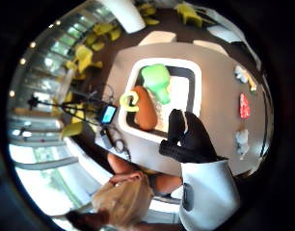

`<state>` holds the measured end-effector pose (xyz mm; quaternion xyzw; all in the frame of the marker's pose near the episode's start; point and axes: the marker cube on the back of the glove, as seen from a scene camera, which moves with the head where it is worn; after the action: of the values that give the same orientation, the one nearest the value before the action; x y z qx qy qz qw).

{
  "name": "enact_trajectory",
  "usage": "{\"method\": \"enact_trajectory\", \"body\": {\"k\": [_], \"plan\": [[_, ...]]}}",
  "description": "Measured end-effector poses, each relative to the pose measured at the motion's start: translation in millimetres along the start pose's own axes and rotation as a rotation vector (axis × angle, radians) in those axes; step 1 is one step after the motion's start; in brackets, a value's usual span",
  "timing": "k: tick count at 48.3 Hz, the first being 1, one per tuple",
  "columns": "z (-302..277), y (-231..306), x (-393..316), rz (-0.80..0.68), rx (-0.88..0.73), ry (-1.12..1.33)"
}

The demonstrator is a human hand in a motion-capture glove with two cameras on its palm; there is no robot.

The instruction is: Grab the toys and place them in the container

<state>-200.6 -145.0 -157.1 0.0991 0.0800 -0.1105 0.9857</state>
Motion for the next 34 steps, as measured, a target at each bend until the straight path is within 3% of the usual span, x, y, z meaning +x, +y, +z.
{"method": "enact_trajectory", "body": {"k": [4, 10, 15, 19, 25, 31, 34], "plan": [[5.5, 14.8, 14.1, 0.027, 0.004, -0.043], [14.6, 35.6, 7.4, 0.22, 0.001, -0.286], [18.3, 47.3, 48.7, 0.046, 0.009, -0.132], [19.6, 63.9, 67.3, 0.136, -0.005, -0.105], [24.4, 80.7, 93.2, 0.084, -0.002, -0.091], [26.0, 103.4, 118.3, 0.19, -0.016, -0.02], [32.4, 112.3, 125.3, 0.229, -0.01, -0.096]]}}
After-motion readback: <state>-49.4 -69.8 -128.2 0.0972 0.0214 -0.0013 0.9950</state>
